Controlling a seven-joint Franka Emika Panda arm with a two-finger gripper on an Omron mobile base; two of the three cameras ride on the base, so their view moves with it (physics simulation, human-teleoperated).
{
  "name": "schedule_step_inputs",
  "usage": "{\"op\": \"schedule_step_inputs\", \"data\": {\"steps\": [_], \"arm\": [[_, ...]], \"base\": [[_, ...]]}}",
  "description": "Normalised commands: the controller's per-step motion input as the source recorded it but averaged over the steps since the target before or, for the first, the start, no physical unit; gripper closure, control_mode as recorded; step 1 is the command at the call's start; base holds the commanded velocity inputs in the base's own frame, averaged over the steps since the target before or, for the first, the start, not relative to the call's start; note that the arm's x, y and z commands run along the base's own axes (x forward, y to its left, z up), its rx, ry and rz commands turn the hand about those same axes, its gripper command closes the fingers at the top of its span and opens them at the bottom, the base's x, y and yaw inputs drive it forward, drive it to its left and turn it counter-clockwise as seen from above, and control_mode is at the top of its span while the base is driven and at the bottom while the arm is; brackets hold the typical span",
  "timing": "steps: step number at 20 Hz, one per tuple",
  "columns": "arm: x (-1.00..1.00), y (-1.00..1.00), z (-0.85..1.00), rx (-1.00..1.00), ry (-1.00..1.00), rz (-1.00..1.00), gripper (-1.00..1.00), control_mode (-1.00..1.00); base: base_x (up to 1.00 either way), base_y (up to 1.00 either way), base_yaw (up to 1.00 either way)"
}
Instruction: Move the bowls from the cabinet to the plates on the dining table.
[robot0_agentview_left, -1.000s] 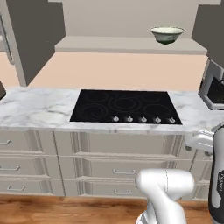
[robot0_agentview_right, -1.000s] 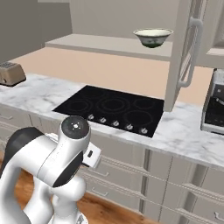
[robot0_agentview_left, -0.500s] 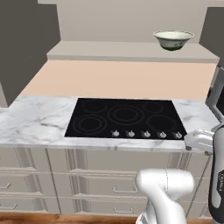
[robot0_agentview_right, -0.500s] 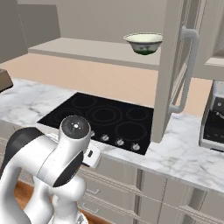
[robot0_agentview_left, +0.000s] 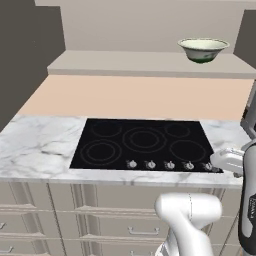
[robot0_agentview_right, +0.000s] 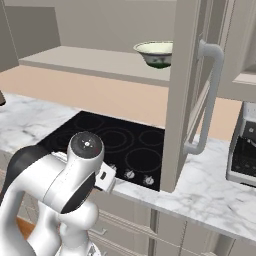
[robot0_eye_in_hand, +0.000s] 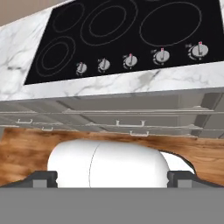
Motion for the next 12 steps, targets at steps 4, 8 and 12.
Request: {"op": "schedule_step_inputs", "data": {"steps": [4,8,12], "arm": [[0.01,0.00,0.00,0.00,0.00,0.00,-1.00,-1.00],[0.18,0.00,0.31,0.02,0.00,-0.09,-1.00,-1.00],[0.13,0.00,0.62,0.03,0.00,-0.13,-1.00,-1.00]], "base": [[0.00,0.00,0.00],[0.00,0.00,0.00],[0.00,0.00,0.00]]}}
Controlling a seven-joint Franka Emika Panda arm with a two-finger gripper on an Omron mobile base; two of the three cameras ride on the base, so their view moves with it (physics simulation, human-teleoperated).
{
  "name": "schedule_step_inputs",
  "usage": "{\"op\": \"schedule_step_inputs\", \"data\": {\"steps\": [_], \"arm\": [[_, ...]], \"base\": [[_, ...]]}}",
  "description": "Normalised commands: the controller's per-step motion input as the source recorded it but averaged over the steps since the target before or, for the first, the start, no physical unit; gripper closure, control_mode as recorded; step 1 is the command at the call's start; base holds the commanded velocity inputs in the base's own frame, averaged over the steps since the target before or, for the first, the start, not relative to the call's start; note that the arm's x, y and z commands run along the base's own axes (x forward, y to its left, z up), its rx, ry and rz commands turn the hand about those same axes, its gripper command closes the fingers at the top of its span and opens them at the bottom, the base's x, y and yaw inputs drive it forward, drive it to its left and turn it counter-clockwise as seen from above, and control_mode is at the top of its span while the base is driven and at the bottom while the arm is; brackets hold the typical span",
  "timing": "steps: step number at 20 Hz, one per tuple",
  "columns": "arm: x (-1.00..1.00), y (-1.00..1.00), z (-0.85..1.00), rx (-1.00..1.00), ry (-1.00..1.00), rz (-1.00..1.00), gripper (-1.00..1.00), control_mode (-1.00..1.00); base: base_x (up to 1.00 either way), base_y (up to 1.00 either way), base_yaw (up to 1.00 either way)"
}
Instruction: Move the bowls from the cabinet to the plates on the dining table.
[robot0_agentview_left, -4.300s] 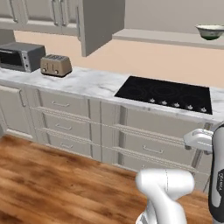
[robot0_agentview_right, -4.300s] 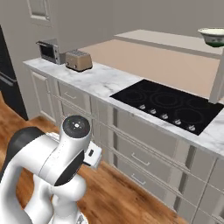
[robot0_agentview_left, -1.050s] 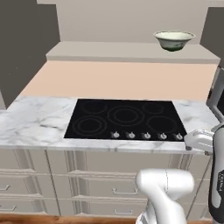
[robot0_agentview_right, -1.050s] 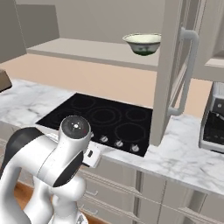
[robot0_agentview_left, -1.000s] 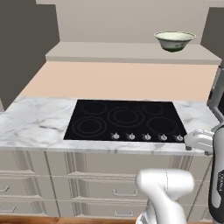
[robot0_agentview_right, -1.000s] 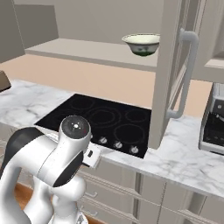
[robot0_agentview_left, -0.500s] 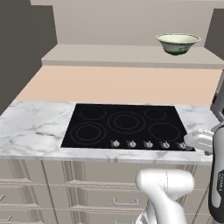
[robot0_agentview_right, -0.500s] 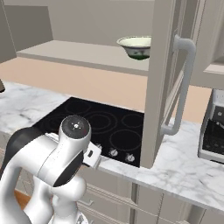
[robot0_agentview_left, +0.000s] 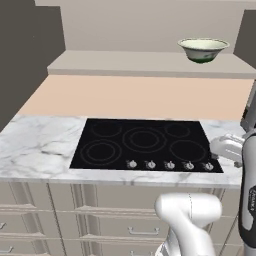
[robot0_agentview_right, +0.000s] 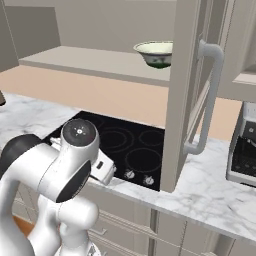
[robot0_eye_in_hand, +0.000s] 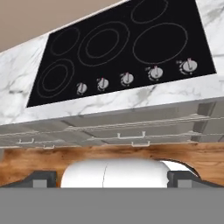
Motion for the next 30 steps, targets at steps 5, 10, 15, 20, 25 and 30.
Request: {"op": "schedule_step_inputs", "data": {"steps": [5,10,15,20,25,30], "arm": [[0.08,0.00,0.65,0.00,-0.01,-0.15,-1.00,-1.00],[0.01,0.00,0.57,0.00,-0.01,-0.21,-1.00,-1.00],[0.00,-0.06,0.42,0.00,0.01,-0.21,-1.00,-1.00],[0.00,-0.14,0.48,0.00,0.00,-0.23,-1.00,-1.00],[0.00,-0.17,0.56,0.00,0.00,-0.28,-1.00,-1.00],[0.03,-0.11,0.56,0.00,-0.07,-0.24,-1.00,-1.00]], "base": [[0.00,0.00,0.00],[0.00,0.00,0.00],[0.00,0.00,0.00],[0.00,0.00,0.00],[0.00,0.00,0.00],[0.00,0.00,0.00]]}}
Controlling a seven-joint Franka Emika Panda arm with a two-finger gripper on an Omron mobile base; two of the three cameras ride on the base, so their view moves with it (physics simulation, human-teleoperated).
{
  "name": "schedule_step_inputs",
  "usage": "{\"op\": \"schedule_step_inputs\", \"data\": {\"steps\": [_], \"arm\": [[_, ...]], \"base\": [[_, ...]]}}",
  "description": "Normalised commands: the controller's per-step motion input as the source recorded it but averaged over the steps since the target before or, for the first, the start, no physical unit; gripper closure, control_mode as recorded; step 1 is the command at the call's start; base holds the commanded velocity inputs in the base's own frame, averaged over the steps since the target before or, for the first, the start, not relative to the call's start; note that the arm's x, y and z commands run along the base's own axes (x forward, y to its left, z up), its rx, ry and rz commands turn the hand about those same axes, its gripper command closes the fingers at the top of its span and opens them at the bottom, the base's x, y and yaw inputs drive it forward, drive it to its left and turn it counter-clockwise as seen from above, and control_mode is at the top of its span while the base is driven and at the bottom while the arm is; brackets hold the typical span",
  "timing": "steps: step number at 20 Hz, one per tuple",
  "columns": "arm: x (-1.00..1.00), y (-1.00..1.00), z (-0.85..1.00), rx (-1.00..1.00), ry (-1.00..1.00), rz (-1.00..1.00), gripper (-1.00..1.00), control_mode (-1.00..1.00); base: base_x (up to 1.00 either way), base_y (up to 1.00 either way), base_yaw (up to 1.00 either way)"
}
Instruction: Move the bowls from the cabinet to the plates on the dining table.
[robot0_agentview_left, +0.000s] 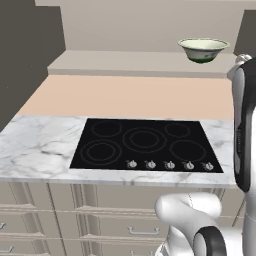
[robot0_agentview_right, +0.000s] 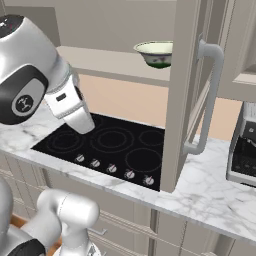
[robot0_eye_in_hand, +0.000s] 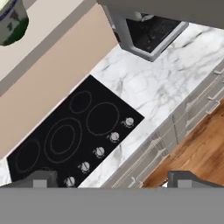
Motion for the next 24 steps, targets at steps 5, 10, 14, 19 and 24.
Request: {"op": "schedule_step_inputs", "data": {"steps": [5,10,14,19,24], "arm": [[0.03,-0.14,0.41,0.00,-0.12,-0.15,-1.00,-1.00],[0.01,-0.15,0.41,0.02,-0.13,-0.10,-1.00,-1.00],[0.00,-0.10,0.17,0.02,-0.08,0.00,-1.00,-1.00],[0.04,-0.02,0.00,0.00,0.00,0.00,-1.00,-1.00],[0.17,-0.16,0.00,0.01,-0.03,0.04,-1.00,-1.00]], "base": [[0.00,0.00,0.00],[0.00,0.00,0.00],[0.00,0.00,0.00],[0.00,0.00,0.00],[0.00,0.00,0.00]]}}
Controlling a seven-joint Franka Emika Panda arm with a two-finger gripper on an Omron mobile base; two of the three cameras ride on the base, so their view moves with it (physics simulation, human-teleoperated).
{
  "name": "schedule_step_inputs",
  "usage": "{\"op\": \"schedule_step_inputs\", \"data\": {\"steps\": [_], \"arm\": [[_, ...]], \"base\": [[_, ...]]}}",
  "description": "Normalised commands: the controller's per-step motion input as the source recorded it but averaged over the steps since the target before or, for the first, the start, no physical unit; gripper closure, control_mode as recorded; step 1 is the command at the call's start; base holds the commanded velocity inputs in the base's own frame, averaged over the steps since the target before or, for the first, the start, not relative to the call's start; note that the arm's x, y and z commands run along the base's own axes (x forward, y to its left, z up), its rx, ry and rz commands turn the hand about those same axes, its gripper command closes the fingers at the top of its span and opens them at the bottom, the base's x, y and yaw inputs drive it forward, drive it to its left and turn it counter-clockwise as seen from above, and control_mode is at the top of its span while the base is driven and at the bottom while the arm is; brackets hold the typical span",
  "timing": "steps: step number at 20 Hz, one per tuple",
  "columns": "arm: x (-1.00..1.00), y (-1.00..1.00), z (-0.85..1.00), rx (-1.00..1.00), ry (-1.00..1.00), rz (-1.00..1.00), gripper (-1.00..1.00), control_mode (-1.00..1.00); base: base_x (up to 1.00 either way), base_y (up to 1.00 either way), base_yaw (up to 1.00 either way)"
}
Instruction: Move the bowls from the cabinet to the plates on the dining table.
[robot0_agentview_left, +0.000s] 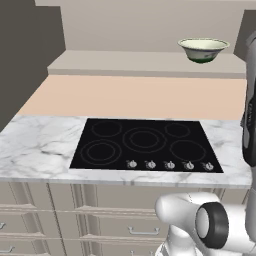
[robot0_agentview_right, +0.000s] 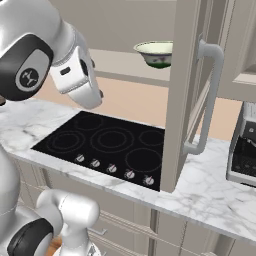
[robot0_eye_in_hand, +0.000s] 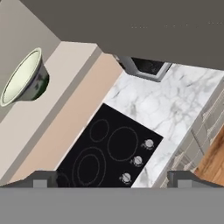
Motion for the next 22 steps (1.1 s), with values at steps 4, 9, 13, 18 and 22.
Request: {"op": "schedule_step_inputs", "data": {"steps": [4,9,13,18,22], "arm": [[0.11,-0.07,-0.01,0.00,-0.04,0.05,-1.00,-1.00],[0.06,0.01,0.00,-0.01,-0.02,0.00,-1.00,-1.00],[0.15,0.00,-0.04,-0.05,-0.10,0.00,-1.00,-1.00],[0.20,0.00,-0.17,-0.09,-0.08,0.00,-1.00,-1.00],[0.32,0.00,-0.13,-0.08,-0.05,0.00,-1.00,-1.00]], "base": [[0.00,0.00,0.00],[0.00,0.00,0.00],[0.00,0.00,0.00],[0.00,0.00,0.00],[0.00,0.00,0.00]]}}
